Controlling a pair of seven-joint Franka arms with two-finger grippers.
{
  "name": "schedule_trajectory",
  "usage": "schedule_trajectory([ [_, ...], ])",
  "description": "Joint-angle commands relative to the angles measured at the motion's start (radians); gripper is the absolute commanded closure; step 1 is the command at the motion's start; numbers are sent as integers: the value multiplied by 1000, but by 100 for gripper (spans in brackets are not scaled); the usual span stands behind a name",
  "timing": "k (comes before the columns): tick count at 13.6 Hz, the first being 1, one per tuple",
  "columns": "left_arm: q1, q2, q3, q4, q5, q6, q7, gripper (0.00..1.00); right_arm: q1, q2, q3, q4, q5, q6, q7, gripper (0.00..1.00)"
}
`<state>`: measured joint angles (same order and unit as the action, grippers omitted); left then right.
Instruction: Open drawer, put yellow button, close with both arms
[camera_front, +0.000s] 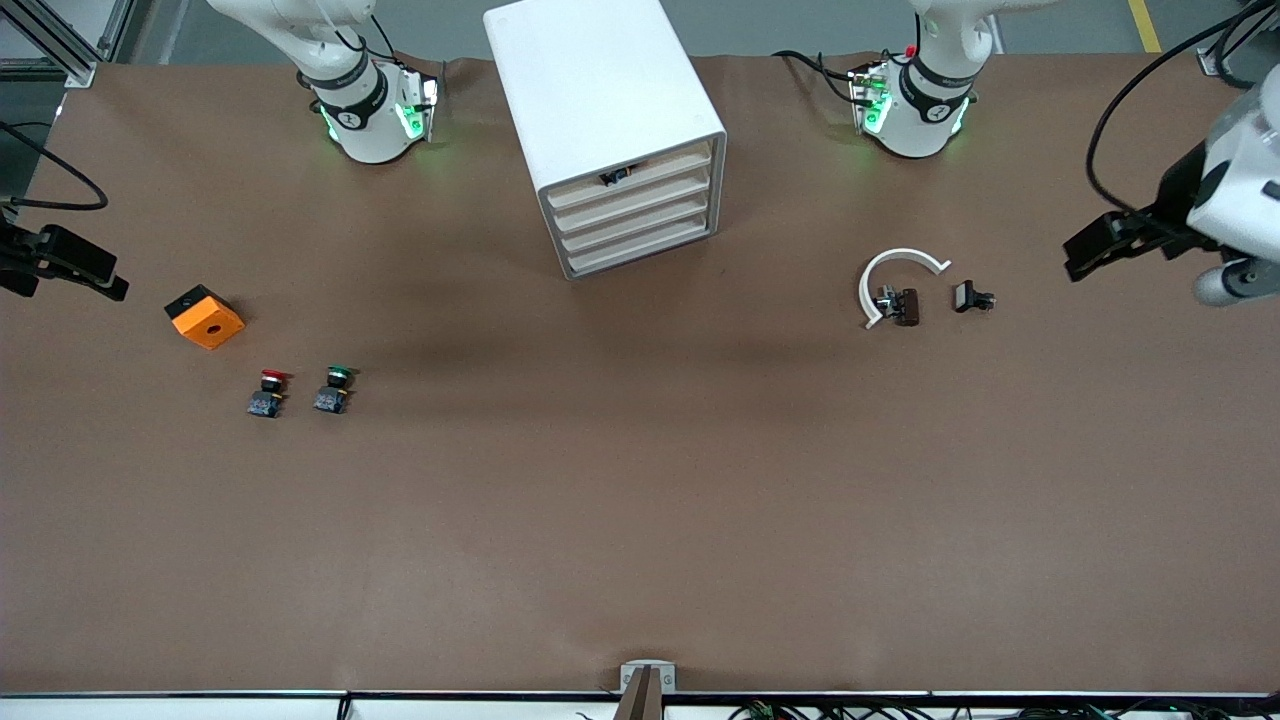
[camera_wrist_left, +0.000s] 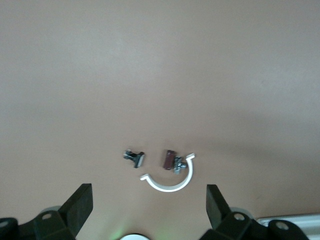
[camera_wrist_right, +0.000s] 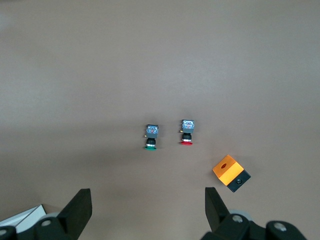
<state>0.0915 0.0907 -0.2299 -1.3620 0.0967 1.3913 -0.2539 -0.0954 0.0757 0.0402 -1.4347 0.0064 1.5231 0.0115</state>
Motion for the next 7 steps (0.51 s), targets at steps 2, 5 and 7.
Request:
schedule_trajectory([
  [2,-29,-78,102,-74,2,2,237,0,-18,-4,13,3,-3,2,-1,0],
  [5,-38,-89,130,-75,8,8,275,0,-18,-4,13,3,-3,3,-2,0],
  [7,-53,-94,130,-86,11,6,277,0,-17,-4,13,3,-3,2,-4,0],
])
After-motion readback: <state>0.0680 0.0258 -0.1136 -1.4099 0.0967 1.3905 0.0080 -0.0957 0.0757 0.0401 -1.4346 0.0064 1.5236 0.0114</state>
